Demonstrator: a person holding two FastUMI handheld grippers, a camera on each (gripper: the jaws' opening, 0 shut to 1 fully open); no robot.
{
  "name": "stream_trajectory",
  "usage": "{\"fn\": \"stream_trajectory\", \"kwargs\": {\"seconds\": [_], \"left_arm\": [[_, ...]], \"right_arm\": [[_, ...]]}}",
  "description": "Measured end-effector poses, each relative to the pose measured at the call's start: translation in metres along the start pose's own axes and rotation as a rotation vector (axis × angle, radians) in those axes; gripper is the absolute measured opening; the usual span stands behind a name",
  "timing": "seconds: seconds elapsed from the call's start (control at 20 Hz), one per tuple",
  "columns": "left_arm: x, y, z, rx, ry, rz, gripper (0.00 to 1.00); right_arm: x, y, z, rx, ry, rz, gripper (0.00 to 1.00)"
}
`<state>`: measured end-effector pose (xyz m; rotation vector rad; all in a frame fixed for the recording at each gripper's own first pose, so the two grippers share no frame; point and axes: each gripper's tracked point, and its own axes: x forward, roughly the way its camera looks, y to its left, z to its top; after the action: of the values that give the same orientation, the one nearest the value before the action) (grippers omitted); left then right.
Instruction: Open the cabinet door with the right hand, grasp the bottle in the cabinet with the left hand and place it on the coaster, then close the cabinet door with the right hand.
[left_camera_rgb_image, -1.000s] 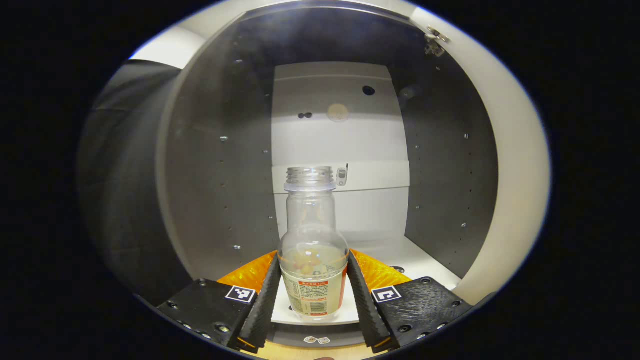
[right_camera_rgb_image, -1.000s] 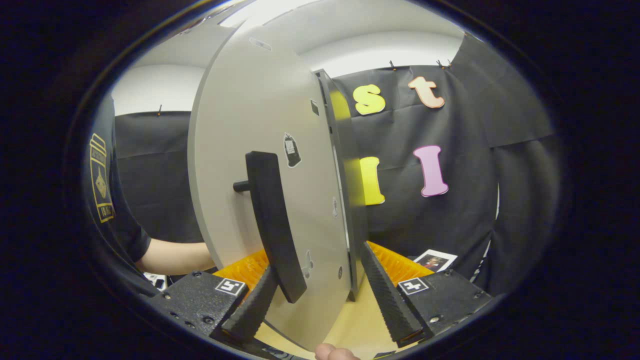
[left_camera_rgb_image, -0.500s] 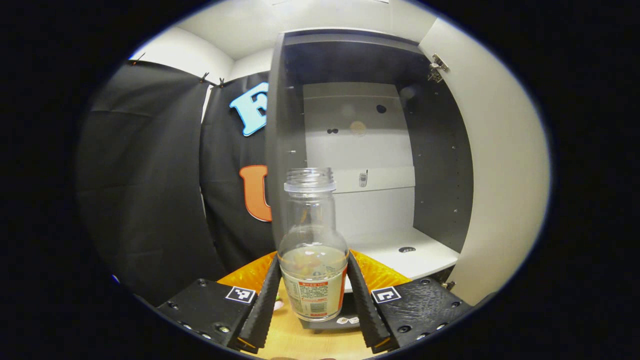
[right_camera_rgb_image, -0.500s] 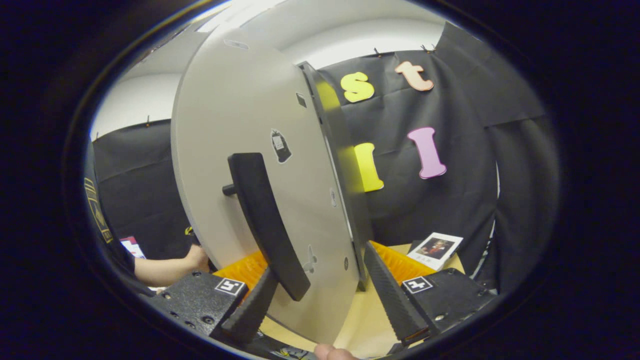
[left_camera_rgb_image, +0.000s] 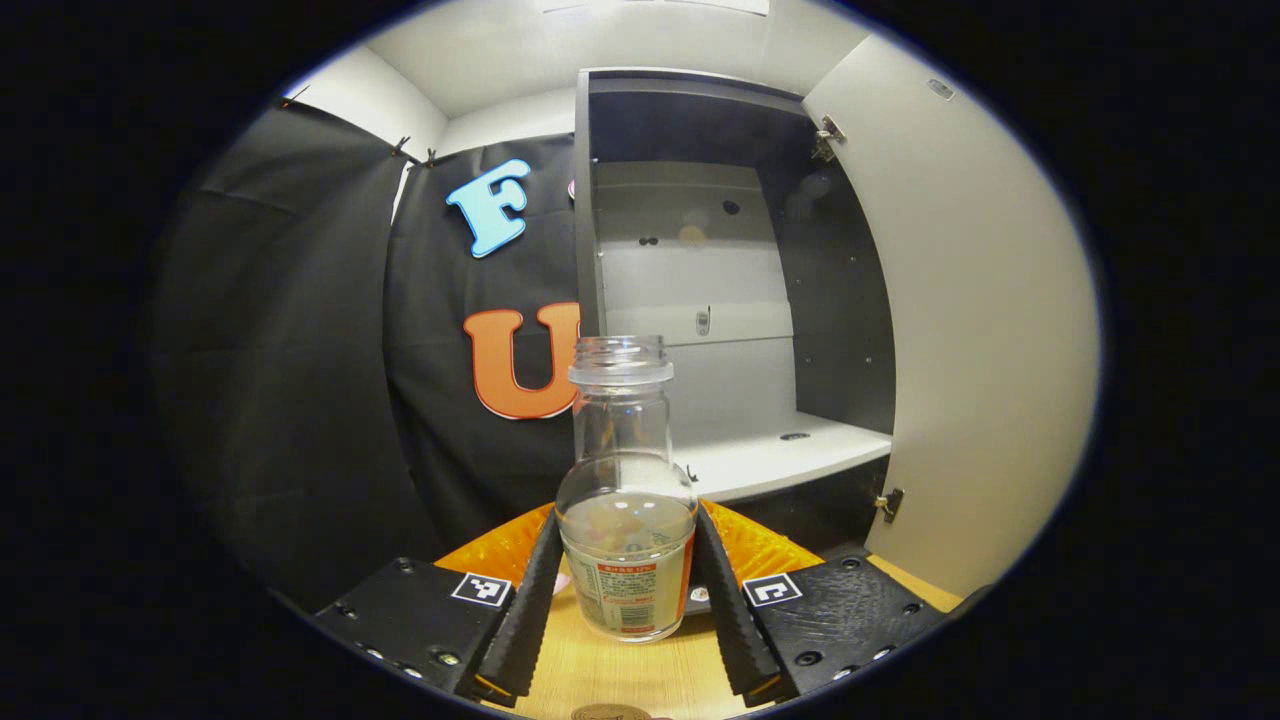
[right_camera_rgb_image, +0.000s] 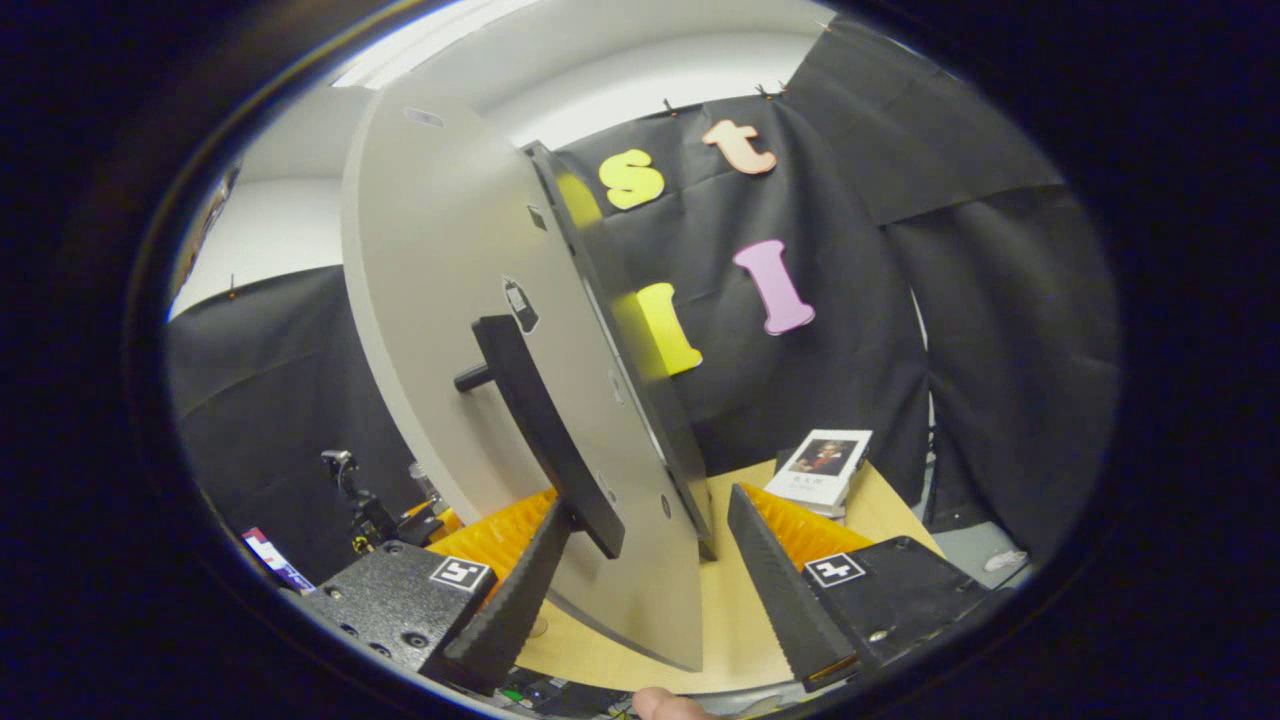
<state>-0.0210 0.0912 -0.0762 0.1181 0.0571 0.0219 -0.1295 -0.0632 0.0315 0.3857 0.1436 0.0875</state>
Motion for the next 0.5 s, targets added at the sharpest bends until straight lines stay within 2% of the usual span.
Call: {"fn": "stream_trajectory", "kwargs": {"seconds": [0.05,0.15,0.2,0.25,0.3,0.35,0.4,0.45,0.5], "left_arm": [[-0.004,0.002,-0.015,-0.001,0.006,-0.005,0.69],[-0.012,0.002,-0.045,-0.016,0.013,-0.019,0.69],[-0.018,0.002,-0.059,-0.016,0.013,-0.014,0.69],[-0.022,0.006,-0.077,-0.013,0.026,0.000,0.69],[-0.029,0.012,-0.092,-0.010,0.036,0.031,0.70],[-0.034,0.020,-0.105,-0.007,0.036,0.064,0.69],[-0.036,0.022,-0.117,-0.017,0.032,0.074,0.70],[-0.035,0.021,-0.134,-0.028,0.043,0.075,0.69],[-0.034,0.020,-0.155,-0.032,0.069,0.076,0.69]], "right_arm": [[-0.006,-0.008,-0.011,-0.010,0.015,-0.055,0.99],[-0.016,-0.016,-0.021,-0.036,0.026,-0.154,1.00],[-0.020,-0.024,-0.026,-0.059,0.033,-0.213,0.97],[-0.022,-0.030,-0.029,-0.069,0.045,-0.252,0.99],[-0.020,-0.030,-0.039,-0.057,0.075,-0.261,0.94],[-0.017,-0.025,-0.050,-0.027,0.125,-0.250,0.99],[-0.013,-0.023,-0.056,0.000,0.149,-0.245,0.95],[-0.008,-0.024,-0.058,0.014,0.151,-0.255,0.99],[-0.005,-0.028,-0.065,0.003,0.169,-0.274,0.99]]}}
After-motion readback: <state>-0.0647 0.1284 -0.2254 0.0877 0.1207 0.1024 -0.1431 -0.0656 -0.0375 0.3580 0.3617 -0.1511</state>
